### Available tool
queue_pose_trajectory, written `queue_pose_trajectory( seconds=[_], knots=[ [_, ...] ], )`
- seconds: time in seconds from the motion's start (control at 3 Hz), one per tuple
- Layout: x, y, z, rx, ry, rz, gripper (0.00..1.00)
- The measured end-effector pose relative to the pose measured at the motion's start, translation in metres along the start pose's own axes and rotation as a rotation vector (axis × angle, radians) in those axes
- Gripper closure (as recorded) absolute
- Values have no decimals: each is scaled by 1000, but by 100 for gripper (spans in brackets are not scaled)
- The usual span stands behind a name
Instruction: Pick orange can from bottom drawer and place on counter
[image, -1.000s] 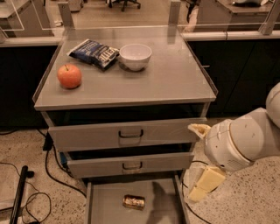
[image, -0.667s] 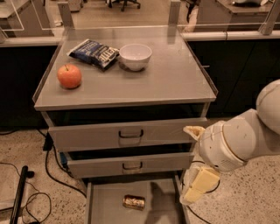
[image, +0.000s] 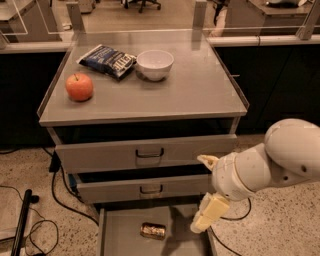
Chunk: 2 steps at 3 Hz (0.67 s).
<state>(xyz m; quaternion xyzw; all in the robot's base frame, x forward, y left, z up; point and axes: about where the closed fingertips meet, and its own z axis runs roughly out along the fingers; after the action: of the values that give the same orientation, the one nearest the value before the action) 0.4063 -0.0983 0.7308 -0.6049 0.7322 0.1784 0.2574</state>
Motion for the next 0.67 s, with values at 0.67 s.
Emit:
queue_pose_trajectory(
  seconds=[0.67],
  knots=[
    [34,-4,64,2,-96,38,0]
  ],
)
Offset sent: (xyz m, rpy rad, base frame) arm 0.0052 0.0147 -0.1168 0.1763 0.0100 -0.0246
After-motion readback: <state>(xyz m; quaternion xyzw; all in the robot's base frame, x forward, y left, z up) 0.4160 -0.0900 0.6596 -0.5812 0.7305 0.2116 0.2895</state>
